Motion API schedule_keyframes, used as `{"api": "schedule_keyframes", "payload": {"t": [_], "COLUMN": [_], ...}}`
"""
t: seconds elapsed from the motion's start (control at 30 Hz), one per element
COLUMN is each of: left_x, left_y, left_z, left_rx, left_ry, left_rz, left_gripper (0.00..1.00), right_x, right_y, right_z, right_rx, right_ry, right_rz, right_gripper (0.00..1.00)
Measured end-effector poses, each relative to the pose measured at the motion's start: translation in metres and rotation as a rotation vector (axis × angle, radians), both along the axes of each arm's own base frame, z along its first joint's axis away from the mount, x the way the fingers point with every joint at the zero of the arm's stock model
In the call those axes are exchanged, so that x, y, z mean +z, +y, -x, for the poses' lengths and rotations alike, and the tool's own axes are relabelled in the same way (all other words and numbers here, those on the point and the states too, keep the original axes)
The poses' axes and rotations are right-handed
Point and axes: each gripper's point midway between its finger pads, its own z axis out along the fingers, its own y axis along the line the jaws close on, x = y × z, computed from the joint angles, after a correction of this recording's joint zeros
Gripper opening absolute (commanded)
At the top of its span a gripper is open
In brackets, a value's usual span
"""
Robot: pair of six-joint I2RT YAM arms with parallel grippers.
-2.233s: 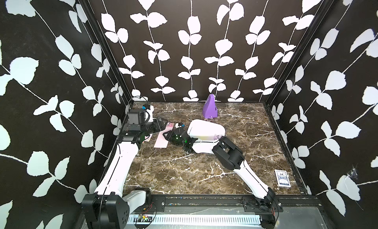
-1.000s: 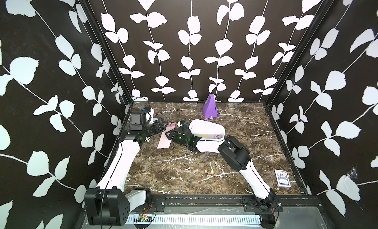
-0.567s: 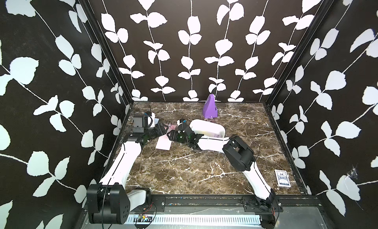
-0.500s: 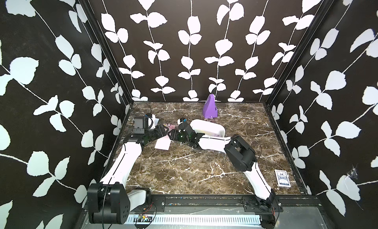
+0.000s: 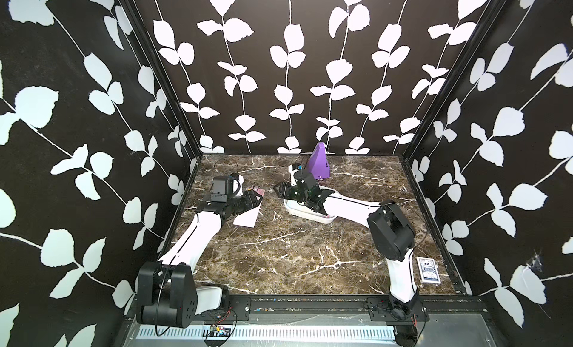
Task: Take the stickers out of the storage box
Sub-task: Adjust the storage box at the center of the board.
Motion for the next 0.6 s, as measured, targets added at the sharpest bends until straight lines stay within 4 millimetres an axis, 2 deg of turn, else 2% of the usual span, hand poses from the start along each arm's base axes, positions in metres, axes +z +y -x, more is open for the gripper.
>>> {"api": "schedule_keyframes", "payload": {"t": [0.17,0.4,0.5,0.6], "left_x": [-0.013,-0.047,-0.055,-0.06], "left_y": [-0.022,-0.051,-0.058,-0.062], "left_z": [0.0,-0.003,-0.005,-0.009], "left_rx": [-0.049,-0.117,-0.135,-0.147], "left_ry": [0.023,0.103,0.122,0.132], "left_rz": [-0.003,-0.017,-0.022,-0.026], "left_gripper": [0.57,0.56,0.56,0.56], "right_x": [0.01,0.02,0.011,-0.005], "right_y": [-0.03,-0.103,-0.124,-0.133], "right_z": [-0.001,-0.016,-0.012,0.005], "right_rx": [0.06,0.056,0.086,0.164], "right_ry": [-0.006,-0.016,0.005,0.053], "right_rz": [0.034,0.109,0.185,0.273], "right_gripper": [0.6,0.6,0.61,0.62]}}
